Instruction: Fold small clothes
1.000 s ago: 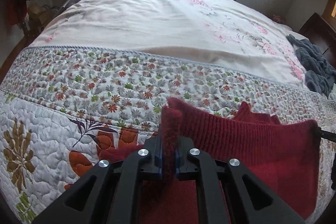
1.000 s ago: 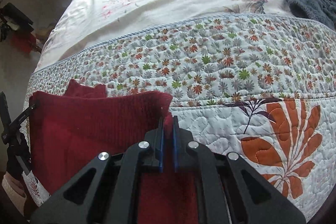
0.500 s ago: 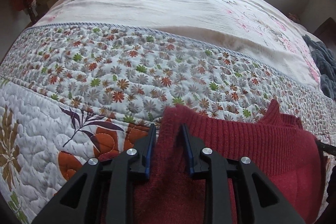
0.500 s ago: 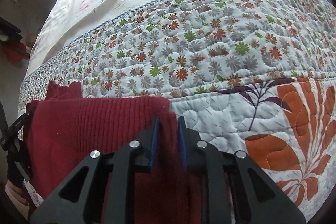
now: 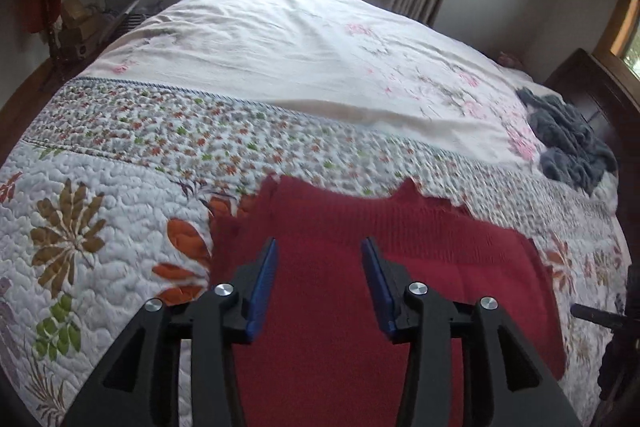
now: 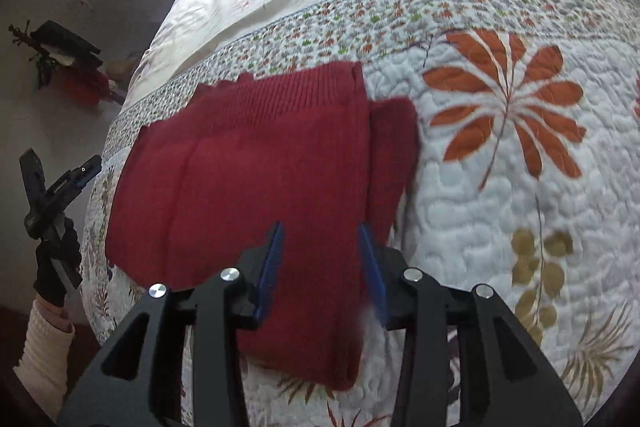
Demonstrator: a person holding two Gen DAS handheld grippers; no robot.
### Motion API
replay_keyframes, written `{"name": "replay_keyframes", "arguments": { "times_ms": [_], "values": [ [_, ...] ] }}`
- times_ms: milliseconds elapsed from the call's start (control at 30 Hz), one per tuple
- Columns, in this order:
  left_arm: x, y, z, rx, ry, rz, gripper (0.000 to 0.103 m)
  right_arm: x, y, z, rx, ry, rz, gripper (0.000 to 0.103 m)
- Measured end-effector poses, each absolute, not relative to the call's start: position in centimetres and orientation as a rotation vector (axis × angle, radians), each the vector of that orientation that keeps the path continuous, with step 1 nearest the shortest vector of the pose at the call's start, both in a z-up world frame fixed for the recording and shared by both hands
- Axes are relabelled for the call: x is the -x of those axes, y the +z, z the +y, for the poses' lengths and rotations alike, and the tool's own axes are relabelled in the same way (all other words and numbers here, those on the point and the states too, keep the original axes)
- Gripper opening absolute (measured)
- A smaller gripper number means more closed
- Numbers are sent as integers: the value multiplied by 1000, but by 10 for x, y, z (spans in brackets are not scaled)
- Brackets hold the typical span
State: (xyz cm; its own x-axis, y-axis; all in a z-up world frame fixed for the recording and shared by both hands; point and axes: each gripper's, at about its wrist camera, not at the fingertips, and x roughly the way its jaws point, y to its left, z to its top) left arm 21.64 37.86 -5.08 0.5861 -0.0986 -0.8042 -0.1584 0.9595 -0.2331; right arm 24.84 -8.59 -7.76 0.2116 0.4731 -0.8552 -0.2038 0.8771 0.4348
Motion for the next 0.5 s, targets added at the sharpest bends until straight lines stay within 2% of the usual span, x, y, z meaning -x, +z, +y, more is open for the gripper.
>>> {"name": "replay_keyframes", "arguments": {
  "times_ms": [133, 233, 300, 367, 500],
  "values": [
    [-188, -68, 338, 306, -40, 1008, 54, -210, -87, -88, -259, 494, 1302, 39],
    [-176, -81, 320, 279, -51, 1034, 56, -197, -95, -84, -271, 509, 1322, 39],
    [-170, -90, 316, 293, -63, 1061, 56, -193, -99, -81, -261, 508, 1334, 30],
    [-168, -96, 315, 286, -60, 1082, 56, -190, -95, -81, -263, 514, 1324, 12],
    [-163, -109, 318, 278, -50, 1120, 56, -186, -81, -94, -299, 505, 1287, 9]
  ]
}}
